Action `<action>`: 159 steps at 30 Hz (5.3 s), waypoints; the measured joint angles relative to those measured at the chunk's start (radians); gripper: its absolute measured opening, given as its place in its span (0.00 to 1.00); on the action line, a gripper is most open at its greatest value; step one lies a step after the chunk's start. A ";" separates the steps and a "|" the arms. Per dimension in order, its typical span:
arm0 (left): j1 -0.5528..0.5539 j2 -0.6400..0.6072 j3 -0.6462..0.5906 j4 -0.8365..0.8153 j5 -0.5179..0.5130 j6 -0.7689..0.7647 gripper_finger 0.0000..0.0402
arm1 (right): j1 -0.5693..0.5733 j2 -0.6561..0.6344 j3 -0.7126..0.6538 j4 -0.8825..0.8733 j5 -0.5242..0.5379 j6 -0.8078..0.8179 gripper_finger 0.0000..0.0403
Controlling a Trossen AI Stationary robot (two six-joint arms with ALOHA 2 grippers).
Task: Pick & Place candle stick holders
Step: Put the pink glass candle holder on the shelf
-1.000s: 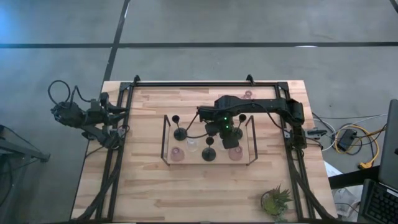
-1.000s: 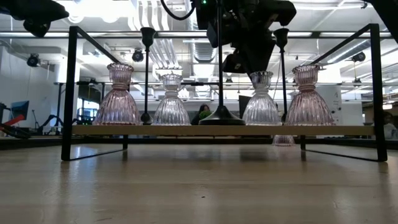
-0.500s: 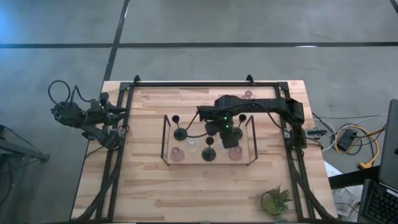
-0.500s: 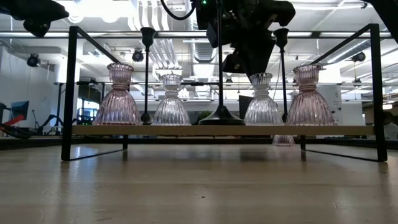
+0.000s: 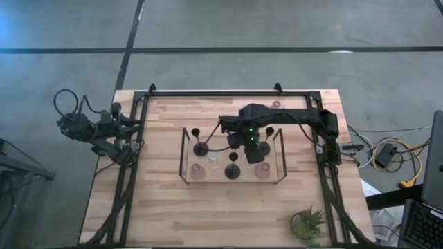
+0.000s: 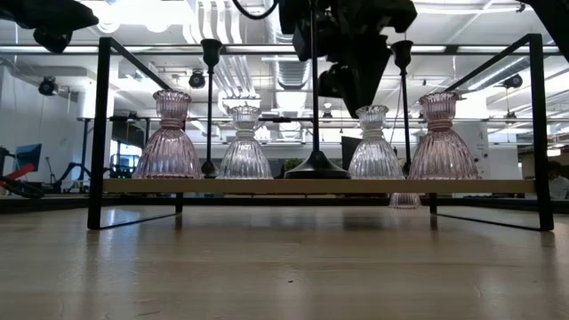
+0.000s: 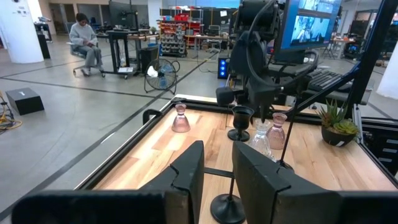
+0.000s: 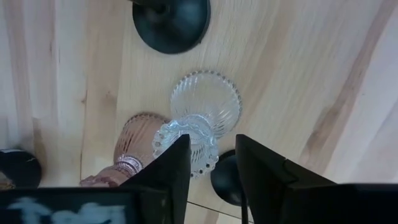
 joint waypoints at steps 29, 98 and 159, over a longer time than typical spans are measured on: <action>0.000 0.000 0.000 0.000 0.000 0.000 0.22 | -0.481 -0.021 0.495 -0.129 0.161 0.202 0.18; 0.000 0.000 0.000 0.000 0.000 0.000 0.22 | -0.736 -0.103 -0.422 0.279 0.027 0.060 0.06; 0.000 0.000 0.000 0.000 0.000 0.000 0.22 | -0.250 -0.099 0.321 -0.130 0.026 0.007 0.05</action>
